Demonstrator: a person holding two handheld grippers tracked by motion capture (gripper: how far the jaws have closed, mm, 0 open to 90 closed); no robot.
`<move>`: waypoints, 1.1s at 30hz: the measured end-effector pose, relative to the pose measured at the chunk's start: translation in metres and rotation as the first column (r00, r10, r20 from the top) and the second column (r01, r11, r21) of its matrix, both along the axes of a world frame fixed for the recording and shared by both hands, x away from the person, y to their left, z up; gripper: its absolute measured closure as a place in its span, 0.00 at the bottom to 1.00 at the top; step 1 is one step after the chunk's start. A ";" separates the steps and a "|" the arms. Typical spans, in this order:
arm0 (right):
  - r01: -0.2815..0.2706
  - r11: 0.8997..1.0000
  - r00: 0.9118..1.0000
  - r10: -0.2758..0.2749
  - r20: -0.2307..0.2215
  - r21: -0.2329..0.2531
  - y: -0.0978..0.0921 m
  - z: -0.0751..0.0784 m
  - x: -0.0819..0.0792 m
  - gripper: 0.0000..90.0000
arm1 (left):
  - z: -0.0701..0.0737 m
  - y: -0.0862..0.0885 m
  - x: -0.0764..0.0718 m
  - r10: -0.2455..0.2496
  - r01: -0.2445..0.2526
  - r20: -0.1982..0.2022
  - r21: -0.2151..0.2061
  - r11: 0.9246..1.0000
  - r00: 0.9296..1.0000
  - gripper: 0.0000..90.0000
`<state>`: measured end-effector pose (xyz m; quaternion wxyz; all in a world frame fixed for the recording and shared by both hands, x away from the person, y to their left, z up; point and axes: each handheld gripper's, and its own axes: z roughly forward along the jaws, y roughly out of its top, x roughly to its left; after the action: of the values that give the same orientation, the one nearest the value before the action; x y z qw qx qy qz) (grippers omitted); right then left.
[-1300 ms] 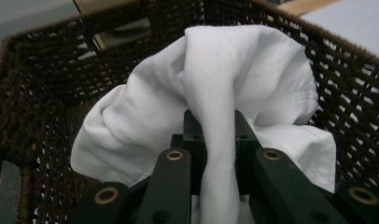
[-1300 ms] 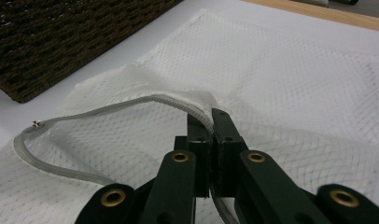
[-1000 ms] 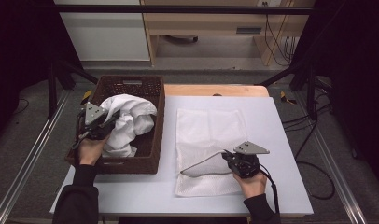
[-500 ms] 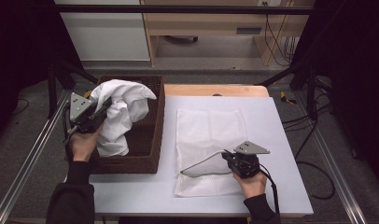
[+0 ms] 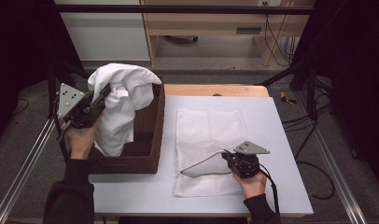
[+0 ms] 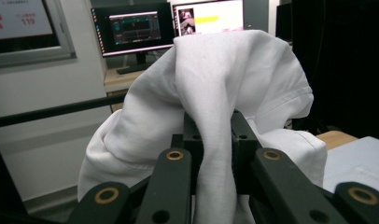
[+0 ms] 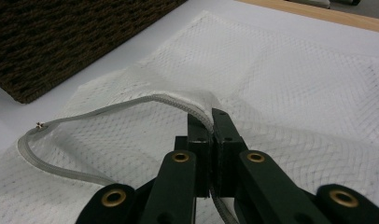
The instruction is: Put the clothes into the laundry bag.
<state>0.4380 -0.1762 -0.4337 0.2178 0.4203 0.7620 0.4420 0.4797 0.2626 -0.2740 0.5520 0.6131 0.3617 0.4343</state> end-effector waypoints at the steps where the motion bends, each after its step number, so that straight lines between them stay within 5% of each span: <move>1: 0.001 1.000 1.000 -0.001 0.000 0.001 0.000 0.000 0.000 0.98 | 0.003 -0.001 -0.001 -0.005 0.005 0.003 -0.003 1.000 1.000 0.89; 16: 0.003 1.000 1.000 -0.003 0.000 0.001 0.000 0.000 0.001 0.98 | 0.037 -0.023 -0.034 -0.110 0.113 0.059 -0.038 0.993 0.992 0.89; 26: 0.004 1.000 1.000 -0.004 0.001 0.005 0.000 0.001 0.001 0.98 | 0.056 -0.061 -0.066 -0.249 0.251 0.065 -0.021 0.968 0.966 0.89; 33: 0.008 1.000 1.000 -0.008 -0.003 0.010 0.000 0.001 0.001 0.98 | 0.057 -0.087 -0.086 -0.339 0.338 0.061 0.013 0.941 0.939 0.89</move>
<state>0.4389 -0.1760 -0.4324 0.2165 0.4250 0.7585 0.4441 0.3934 0.1759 -0.2167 0.6286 0.6529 0.2330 0.3524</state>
